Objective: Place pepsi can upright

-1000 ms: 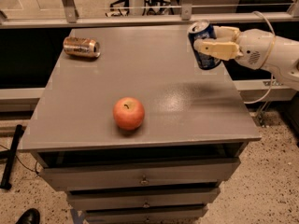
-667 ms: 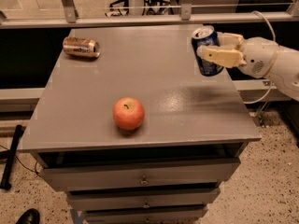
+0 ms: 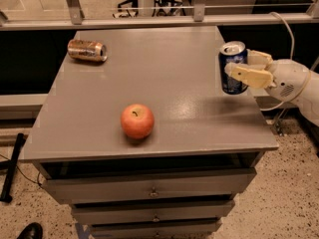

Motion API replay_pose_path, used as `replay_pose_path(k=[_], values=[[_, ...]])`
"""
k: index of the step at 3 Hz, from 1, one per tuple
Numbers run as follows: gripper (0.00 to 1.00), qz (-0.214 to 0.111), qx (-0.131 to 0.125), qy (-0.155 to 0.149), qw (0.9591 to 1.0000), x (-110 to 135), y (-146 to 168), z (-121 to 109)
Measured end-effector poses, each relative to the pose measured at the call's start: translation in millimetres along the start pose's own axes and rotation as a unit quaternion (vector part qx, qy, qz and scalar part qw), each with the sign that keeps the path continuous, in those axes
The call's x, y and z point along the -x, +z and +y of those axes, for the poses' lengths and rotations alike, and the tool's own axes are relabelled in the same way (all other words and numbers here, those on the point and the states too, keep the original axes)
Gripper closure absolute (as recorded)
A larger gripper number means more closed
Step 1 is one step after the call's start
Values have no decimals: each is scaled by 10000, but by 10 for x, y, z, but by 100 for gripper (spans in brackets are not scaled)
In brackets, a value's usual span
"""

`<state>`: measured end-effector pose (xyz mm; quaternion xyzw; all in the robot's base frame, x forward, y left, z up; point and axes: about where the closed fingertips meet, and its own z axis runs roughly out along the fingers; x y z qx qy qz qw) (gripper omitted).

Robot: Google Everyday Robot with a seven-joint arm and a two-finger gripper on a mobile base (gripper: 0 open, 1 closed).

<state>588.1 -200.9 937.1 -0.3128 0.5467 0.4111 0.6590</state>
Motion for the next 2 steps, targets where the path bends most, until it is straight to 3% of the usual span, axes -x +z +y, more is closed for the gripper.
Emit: replay_pose_path(k=[2], values=[[100,-417,79,413,9982,-252,-202,56]])
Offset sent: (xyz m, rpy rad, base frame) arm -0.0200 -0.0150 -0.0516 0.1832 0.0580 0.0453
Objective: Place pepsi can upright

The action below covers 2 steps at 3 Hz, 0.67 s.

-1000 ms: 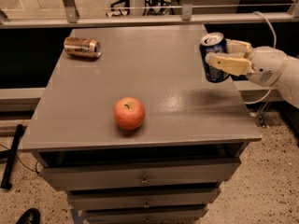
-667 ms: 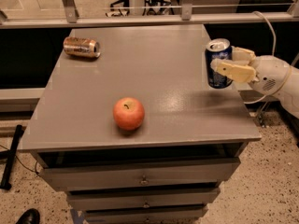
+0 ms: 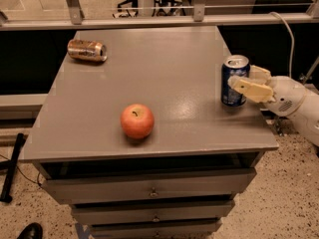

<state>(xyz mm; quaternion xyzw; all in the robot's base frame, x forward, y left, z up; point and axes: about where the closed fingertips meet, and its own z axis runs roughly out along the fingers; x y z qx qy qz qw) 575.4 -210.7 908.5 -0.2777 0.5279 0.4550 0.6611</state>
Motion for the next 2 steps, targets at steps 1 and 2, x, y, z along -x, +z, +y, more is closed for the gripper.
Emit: replay_pose_path(k=[1,2], values=[[100,-120,44,250,9996,-144,-70,43],[83,-97,77,387,9992,-231,-145,62]])
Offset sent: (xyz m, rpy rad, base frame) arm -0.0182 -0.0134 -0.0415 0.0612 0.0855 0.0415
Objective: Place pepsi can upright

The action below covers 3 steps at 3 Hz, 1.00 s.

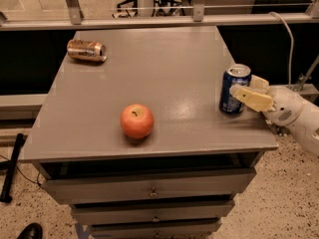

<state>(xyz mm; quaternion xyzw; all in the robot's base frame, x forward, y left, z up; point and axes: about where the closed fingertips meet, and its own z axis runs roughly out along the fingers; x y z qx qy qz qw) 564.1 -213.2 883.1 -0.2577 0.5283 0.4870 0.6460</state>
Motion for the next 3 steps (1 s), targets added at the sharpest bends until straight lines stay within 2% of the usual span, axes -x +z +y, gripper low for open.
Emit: replay_pose_path(k=[2,3], values=[[36,243,-4,-112,9996,118,-183,-10],[12,523,92,-184,9984,182,-215,31]])
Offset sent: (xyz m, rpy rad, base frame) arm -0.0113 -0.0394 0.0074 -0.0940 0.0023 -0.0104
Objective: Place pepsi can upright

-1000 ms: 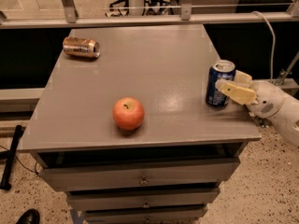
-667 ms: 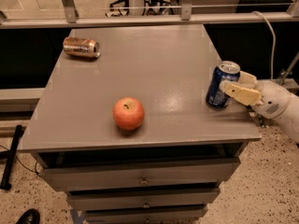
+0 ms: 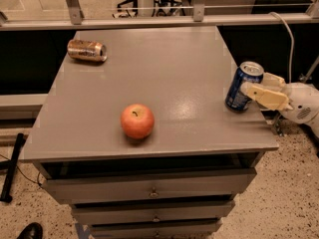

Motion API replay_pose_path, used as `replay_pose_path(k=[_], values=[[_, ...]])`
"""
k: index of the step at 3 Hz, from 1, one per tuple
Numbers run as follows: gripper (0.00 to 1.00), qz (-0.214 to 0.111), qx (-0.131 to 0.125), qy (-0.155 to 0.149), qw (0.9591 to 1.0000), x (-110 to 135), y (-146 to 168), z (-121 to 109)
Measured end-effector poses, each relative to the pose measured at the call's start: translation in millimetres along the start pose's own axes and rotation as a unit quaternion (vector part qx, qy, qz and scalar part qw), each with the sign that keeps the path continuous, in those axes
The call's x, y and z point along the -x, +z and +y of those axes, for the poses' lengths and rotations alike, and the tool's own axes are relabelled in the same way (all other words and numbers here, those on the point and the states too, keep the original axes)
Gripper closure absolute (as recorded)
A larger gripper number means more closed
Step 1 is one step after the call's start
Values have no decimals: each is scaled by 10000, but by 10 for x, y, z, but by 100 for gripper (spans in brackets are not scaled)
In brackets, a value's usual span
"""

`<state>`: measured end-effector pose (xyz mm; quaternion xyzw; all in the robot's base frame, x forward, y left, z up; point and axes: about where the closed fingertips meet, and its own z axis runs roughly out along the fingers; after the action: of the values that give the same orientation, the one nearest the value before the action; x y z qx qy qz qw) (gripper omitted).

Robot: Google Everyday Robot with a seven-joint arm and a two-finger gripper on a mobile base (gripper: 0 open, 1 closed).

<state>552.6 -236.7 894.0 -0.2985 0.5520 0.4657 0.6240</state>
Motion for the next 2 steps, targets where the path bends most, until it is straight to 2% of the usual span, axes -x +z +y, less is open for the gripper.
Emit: replay_pose_path(k=[1,2], values=[[0,323,188,-74,9993,24,36,52],[0,619,358,-168,9973,50,69,114]])
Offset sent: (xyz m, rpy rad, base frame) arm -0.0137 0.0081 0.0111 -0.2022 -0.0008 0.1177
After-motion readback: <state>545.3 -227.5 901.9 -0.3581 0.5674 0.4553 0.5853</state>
